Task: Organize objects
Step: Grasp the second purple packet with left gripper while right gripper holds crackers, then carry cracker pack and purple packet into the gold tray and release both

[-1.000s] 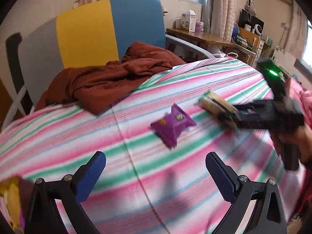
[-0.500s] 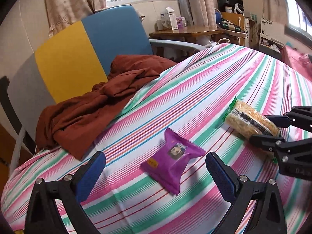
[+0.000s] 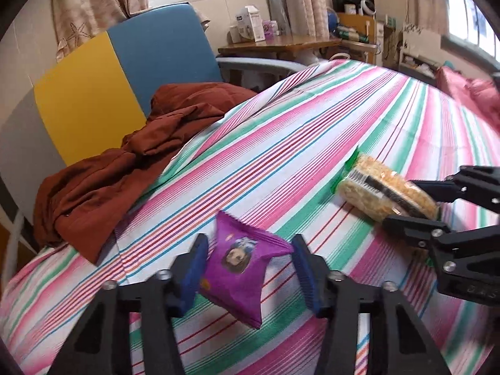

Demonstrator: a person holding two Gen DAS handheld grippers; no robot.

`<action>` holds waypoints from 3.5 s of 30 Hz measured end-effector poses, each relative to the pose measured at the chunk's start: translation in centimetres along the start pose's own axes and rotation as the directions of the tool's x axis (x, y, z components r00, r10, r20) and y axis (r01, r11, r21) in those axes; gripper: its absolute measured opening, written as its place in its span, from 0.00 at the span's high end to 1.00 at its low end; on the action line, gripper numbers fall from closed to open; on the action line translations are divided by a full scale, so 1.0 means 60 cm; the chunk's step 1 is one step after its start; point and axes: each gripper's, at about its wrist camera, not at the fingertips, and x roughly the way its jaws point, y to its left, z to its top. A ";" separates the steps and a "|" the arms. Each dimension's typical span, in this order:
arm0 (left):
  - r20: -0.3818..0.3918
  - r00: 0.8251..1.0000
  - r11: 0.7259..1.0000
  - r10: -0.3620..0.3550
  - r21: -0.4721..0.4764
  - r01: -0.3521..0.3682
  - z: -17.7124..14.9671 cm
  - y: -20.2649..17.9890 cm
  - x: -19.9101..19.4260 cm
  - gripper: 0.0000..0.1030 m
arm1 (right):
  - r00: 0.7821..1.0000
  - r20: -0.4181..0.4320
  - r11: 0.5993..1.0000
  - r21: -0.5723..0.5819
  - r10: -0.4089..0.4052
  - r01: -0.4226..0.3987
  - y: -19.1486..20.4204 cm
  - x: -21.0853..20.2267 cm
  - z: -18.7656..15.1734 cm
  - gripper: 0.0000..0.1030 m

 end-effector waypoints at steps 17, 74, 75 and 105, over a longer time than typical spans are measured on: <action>0.154 0.982 0.979 0.105 -0.188 -0.075 -0.059 0.011 -0.115 0.54 | 0.995 0.074 0.997 0.040 -0.063 0.060 0.014 -0.047 -0.013 0.55; -0.047 0.895 0.624 0.443 -0.701 -0.345 -0.525 0.352 -0.595 0.53 | 0.895 -0.143 0.826 -0.344 0.423 -0.446 0.649 -0.229 -0.083 0.55; -0.055 0.893 0.623 0.447 -0.697 -0.355 -0.528 0.354 -0.595 0.53 | 0.893 -0.148 0.826 -0.341 0.424 -0.449 0.652 -0.228 -0.086 0.55; -0.211 0.891 0.645 0.401 -0.626 -0.438 -0.472 0.438 -0.484 0.27 | 0.868 -0.212 0.843 -0.220 0.450 -0.491 0.662 -0.176 -0.090 0.49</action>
